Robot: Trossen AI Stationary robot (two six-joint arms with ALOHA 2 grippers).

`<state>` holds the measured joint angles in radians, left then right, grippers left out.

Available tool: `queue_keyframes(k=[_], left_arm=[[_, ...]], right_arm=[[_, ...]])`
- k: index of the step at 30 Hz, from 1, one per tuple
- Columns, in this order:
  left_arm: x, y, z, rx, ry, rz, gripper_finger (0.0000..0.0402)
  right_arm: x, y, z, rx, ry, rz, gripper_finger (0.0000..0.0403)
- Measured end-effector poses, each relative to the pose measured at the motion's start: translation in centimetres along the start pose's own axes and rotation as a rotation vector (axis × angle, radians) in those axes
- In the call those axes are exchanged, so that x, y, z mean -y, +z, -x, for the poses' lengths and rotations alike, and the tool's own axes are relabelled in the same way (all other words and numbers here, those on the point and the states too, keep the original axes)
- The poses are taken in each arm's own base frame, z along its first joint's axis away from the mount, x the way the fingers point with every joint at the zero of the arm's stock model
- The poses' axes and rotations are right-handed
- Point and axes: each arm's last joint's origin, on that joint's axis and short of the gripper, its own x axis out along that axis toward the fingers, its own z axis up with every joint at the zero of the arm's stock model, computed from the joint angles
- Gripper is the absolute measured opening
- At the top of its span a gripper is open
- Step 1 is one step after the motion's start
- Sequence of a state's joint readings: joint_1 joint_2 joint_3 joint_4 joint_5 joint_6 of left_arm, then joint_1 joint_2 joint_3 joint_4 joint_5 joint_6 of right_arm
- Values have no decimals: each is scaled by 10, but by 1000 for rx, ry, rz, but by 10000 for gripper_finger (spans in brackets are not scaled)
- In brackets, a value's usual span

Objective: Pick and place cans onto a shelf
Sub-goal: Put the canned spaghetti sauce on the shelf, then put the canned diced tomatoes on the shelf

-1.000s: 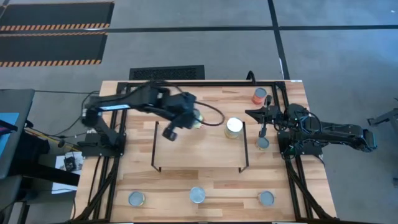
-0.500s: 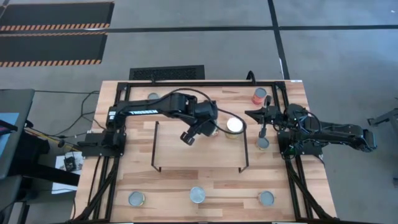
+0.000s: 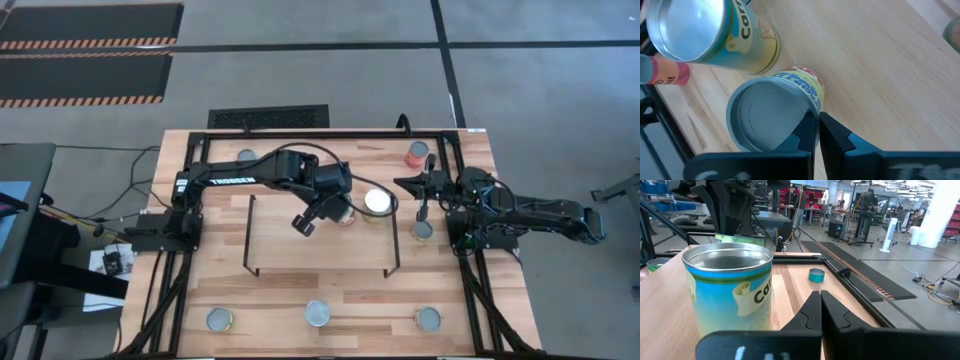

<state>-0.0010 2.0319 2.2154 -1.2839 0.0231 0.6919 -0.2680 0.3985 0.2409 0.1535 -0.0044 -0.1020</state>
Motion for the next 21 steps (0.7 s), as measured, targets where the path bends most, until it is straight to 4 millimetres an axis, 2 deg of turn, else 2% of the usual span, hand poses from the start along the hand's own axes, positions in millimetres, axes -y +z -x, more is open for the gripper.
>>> queue_keyframes(k=[6, 15, 21], left_arm=[[0, 0, 0, -2, 3, 31, 3], [-1, 2, 0, 14, 17, 46, 54], [-3, 4, 0, 35, 34, 44, 68]], right_arm=[[0, 0, 0, 0, 0, -1, 8], [0, 0, 0, 0, 0, 0, 8], [0, 0, 0, -1, 0, 1, 8]])
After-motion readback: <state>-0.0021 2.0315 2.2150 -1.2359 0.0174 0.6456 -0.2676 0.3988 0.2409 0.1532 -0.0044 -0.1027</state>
